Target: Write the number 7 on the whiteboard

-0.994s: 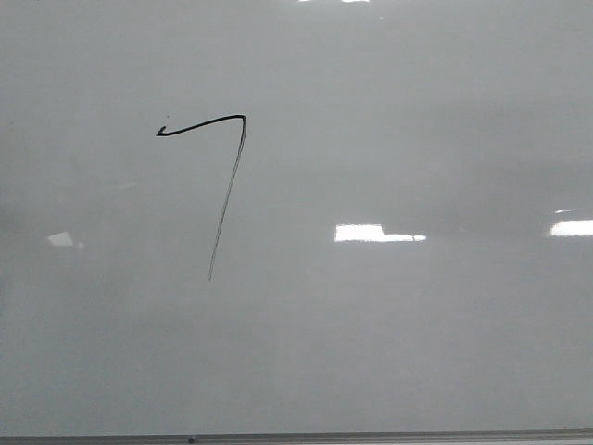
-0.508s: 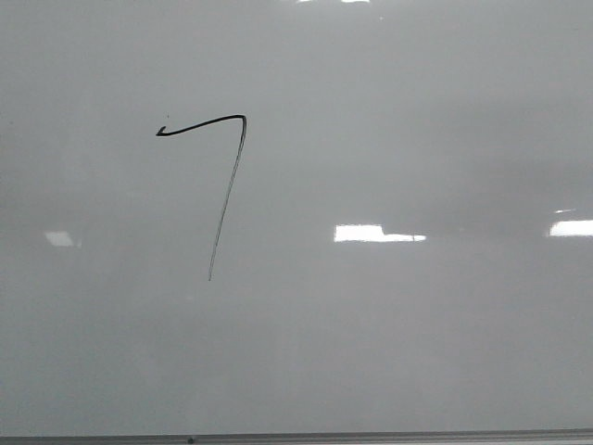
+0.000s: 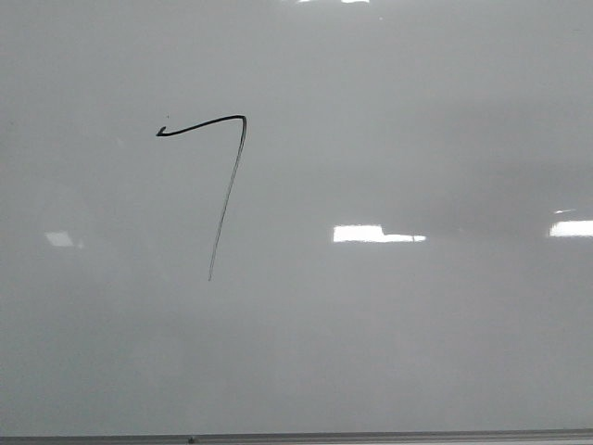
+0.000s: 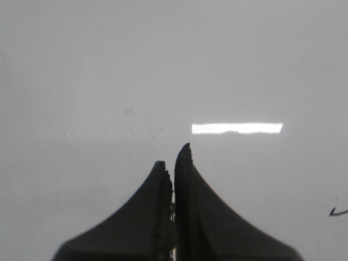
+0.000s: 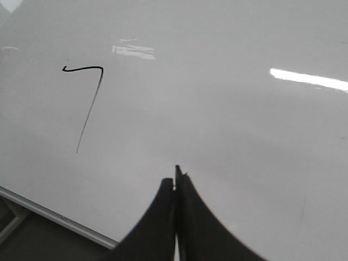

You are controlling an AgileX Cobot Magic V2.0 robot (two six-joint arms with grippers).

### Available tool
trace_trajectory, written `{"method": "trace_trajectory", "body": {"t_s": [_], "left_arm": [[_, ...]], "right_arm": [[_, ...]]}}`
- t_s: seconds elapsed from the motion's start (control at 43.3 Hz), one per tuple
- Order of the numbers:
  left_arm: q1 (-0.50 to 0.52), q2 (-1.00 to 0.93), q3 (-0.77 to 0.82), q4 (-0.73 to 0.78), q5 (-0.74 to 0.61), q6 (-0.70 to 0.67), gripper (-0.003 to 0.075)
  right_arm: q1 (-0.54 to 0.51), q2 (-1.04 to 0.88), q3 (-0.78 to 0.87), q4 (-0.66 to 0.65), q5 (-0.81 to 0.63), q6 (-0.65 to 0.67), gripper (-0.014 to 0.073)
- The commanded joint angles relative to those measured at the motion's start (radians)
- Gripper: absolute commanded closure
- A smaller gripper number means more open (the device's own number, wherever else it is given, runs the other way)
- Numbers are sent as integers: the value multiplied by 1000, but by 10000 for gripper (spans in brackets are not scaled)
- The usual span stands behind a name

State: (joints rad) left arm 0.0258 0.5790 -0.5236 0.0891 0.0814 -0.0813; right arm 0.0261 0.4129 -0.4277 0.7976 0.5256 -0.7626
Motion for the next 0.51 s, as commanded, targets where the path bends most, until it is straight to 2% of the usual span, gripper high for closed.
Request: {"method": "trace_trajectory", "body": {"t_s": [0.0,0.254,0.485], "left_arm": [[-2,-92,-26,-3,-81,0,741],[-2,-256,-26,-3,-58,0,741],[-2,-274,-26,-3,-56,0,741]], "right_arm": [[-6,3,-25,32,-59,-3,653],[-6,3,-25,32,-57,-3,653],[-6,3,-25,32,-56,-3,653]]}}
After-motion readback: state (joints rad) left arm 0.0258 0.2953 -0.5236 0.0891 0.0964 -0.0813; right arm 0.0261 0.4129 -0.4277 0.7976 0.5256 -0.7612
